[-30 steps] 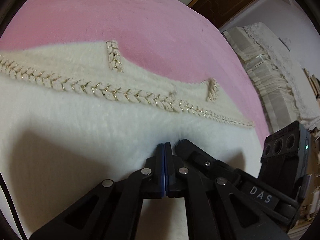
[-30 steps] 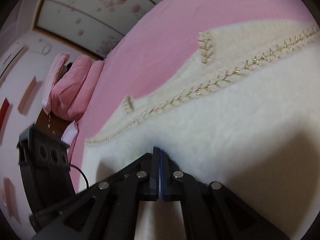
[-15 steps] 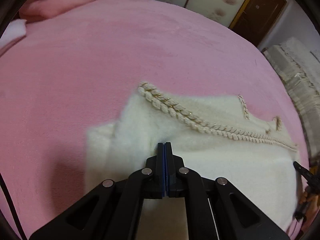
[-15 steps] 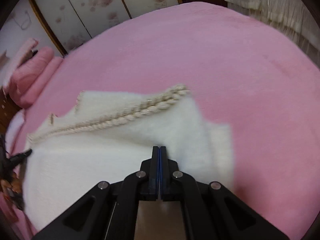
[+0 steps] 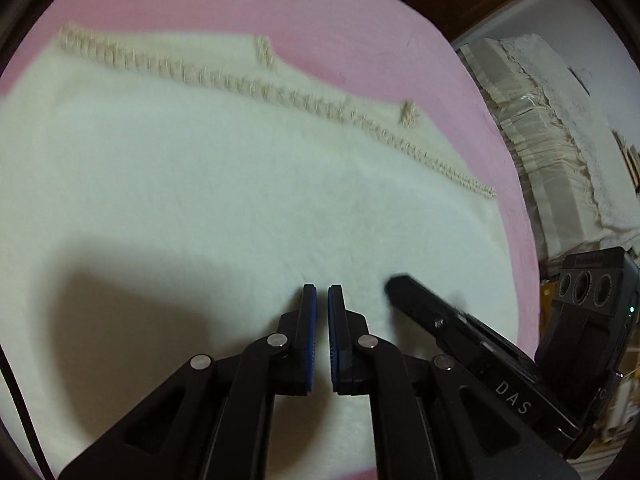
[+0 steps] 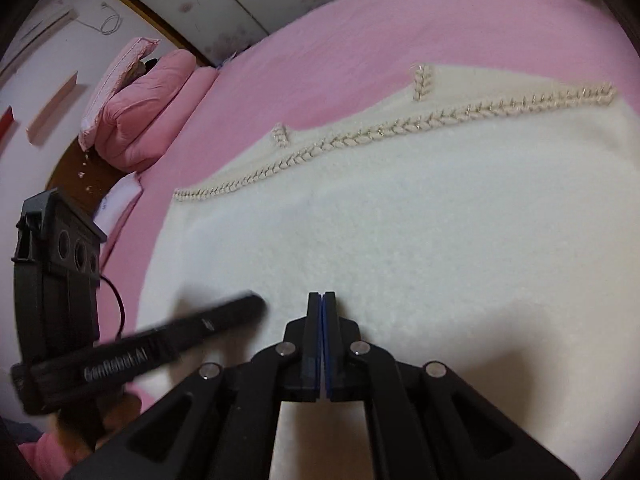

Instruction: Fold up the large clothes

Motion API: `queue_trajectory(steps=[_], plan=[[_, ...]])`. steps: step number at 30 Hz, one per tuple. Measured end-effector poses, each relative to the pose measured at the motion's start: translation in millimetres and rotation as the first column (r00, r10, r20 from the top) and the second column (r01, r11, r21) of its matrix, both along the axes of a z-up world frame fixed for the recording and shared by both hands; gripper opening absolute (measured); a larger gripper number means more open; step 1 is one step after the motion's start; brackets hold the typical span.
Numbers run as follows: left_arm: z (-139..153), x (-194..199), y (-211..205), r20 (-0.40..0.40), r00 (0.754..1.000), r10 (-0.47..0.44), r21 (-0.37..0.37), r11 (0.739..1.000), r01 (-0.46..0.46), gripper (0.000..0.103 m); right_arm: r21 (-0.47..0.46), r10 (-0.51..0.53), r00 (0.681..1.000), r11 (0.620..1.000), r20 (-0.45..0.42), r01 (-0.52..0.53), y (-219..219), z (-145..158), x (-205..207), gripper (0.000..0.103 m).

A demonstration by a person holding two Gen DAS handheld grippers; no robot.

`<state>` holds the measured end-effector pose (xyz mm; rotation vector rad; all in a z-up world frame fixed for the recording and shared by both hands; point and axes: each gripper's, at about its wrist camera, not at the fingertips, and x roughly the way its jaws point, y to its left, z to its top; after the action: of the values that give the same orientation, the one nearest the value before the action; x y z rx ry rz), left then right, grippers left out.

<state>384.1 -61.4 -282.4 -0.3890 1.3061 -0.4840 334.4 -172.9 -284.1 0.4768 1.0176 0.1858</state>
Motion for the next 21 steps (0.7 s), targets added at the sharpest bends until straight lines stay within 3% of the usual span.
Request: queue_trajectory(steps=[4, 7, 9, 10, 11, 12, 15, 18, 21], plan=[[-14.1, -4.7, 24.8, -0.027, 1.000, 0.003, -0.006, 1.000, -0.003, 0.001, 0.185, -0.013, 0.997, 0.982, -0.076, 0.027, -43.1, -21.7, 1.6, 0.000], [-9.1, -3.8, 43.8, 0.005, 1.000, -0.020, 0.053, 0.998, 0.020, 0.001, 0.064, 0.021, 0.997, 0.998, -0.076, -0.017, -92.1, -17.9, -14.6, 0.000], [-5.8, 1.6, 79.6, 0.036, 0.998, 0.047, 0.276, 0.960, -0.055, 0.001, -0.059, -0.007, 0.996, 0.998, -0.086, 0.002, -124.3, -6.5, -32.2, 0.000], [-3.7, 1.3, 108.2, 0.039, 0.997, 0.071, 0.278, 0.957, -0.079, 0.001, -0.156, -0.063, 0.991, 0.987, -0.115, 0.044, -142.9, -2.5, -41.2, 0.000], [-6.5, 3.5, 125.4, 0.022, 0.995, 0.098, 0.251, 0.963, -0.101, 0.001, -0.185, -0.101, 0.987, 0.980, -0.121, 0.078, -161.2, 1.0, -52.2, 0.000], [-13.1, 5.6, 148.8, -0.024, 0.988, 0.152, 0.209, 0.967, -0.144, 0.001, -0.197, -0.157, 0.979, 0.972, -0.128, 0.130, -183.7, 2.3, -64.6, 0.000], [-17.1, 6.1, 177.7, -0.056, 0.972, 0.230, 0.177, 0.960, -0.217, 0.001, -0.159, -0.248, 0.959, 0.961, -0.137, 0.225, -220.0, 1.5, -87.9, 0.000], [-16.8, 3.3, 175.4, -0.039, 0.967, 0.252, 0.214, 0.947, -0.238, 0.001, -0.113, -0.350, 0.926, 0.935, -0.139, 0.336, -223.2, -2.0, -92.9, 0.000], [-6.3, -2.5, 133.7, -0.041, 0.970, 0.241, 0.280, 0.934, -0.220, 0.001, -0.186, -0.448, 0.883, 0.888, -0.144, 0.420, -209.9, 4.5, -89.4, 0.000]])
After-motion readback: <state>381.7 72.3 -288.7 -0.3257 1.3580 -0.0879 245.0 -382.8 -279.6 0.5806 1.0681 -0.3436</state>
